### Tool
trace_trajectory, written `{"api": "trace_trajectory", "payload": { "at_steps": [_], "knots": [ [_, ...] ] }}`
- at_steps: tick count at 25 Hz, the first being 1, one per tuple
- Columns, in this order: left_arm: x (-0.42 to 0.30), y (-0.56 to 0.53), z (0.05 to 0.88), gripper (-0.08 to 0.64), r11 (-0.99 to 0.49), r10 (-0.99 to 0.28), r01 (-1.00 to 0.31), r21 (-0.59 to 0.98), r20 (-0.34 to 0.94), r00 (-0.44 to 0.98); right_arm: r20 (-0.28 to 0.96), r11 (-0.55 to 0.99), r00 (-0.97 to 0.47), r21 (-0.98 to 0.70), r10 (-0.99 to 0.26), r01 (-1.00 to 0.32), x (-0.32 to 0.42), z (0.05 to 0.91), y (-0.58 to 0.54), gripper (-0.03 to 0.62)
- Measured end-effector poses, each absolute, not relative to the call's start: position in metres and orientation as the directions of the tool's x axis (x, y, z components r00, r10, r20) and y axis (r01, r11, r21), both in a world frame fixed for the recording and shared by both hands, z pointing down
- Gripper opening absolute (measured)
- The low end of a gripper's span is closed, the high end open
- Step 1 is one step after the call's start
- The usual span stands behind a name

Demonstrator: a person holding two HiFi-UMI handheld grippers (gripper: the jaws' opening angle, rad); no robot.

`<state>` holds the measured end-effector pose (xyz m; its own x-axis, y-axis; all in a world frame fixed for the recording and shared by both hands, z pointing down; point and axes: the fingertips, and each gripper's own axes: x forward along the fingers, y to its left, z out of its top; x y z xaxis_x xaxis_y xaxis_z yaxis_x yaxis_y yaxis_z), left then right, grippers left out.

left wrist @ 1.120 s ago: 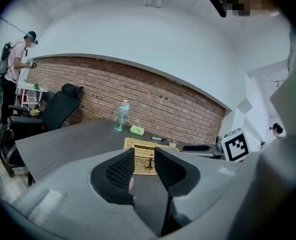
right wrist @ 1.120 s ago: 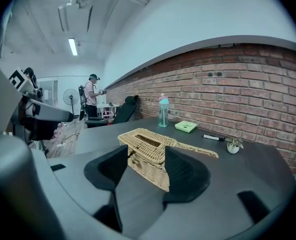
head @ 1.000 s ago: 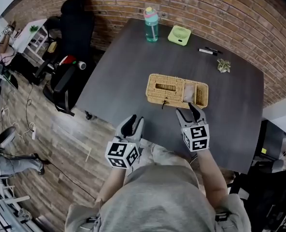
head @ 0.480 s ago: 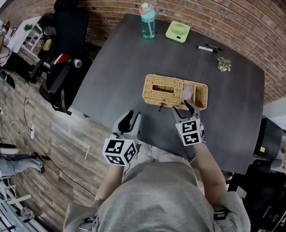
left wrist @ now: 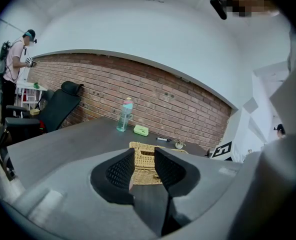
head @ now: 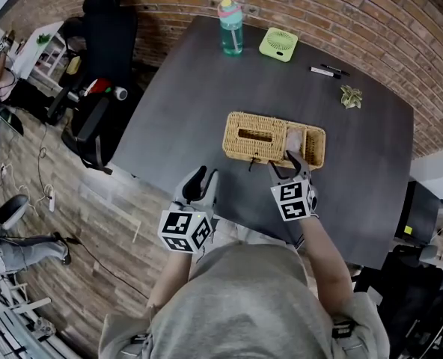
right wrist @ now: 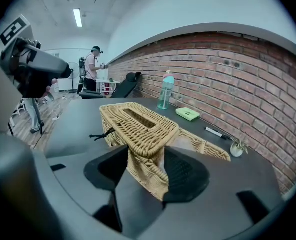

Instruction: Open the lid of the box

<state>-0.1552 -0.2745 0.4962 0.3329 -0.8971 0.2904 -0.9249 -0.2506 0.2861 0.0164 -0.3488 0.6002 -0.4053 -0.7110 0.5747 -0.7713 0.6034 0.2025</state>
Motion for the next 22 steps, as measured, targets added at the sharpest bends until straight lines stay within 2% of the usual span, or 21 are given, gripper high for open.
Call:
{"api": "trace_trajectory", "payload": {
  "at_steps": [22],
  "knots": [
    [-0.149, -0.276, 0.492, 0.120, -0.264, -0.898, -0.920, 0.289, 0.275, 0.344, 0.528, 0.619, -0.441, 0.223, -0.726, -0.753, 0.019, 0.563, -0.354, 0.210]
  ]
}}
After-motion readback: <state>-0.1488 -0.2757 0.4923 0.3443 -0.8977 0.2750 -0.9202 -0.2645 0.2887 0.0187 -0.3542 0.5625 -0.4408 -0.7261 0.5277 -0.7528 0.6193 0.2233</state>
